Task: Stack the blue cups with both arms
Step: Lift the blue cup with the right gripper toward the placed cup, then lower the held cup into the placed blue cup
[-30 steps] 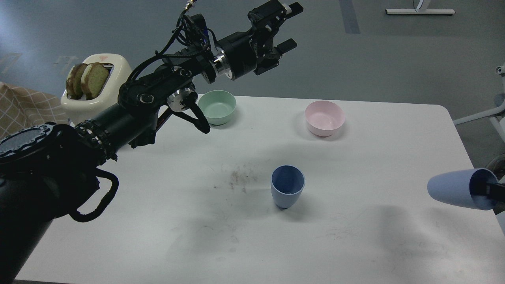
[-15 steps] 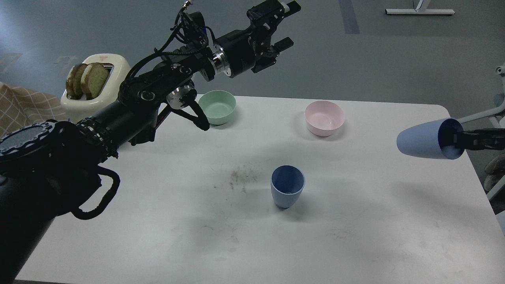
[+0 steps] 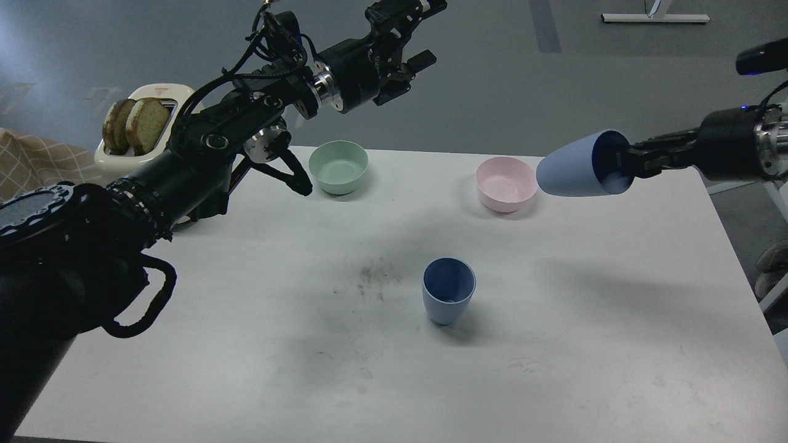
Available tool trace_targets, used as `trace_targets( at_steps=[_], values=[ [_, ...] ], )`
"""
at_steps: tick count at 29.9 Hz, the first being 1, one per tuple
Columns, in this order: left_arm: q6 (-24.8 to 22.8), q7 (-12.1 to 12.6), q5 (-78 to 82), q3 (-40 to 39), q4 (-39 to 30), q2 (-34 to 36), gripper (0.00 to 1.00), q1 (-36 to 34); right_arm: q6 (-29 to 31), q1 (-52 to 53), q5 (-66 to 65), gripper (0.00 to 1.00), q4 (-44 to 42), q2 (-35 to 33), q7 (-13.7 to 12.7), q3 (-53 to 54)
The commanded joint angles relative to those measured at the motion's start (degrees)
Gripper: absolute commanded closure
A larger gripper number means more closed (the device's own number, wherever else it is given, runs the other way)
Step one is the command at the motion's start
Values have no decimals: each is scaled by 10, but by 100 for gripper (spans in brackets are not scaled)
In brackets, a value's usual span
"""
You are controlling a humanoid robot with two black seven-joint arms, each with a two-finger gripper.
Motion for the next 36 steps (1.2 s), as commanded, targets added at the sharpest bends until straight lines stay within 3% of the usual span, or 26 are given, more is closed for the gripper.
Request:
trace_targets(
  at_steps=[1, 16, 36],
  values=[
    [0, 1, 1, 0, 0, 8, 5, -1, 0, 85, 4, 100, -2, 69, 3, -98],
    [0, 2, 1, 2, 0, 9, 5, -3, 0, 203, 69, 100, 42, 202, 6, -211],
    [-4, 2, 2, 3, -1, 19, 5, -3, 0, 182, 74, 100, 29, 303, 6, -245]
  ],
)
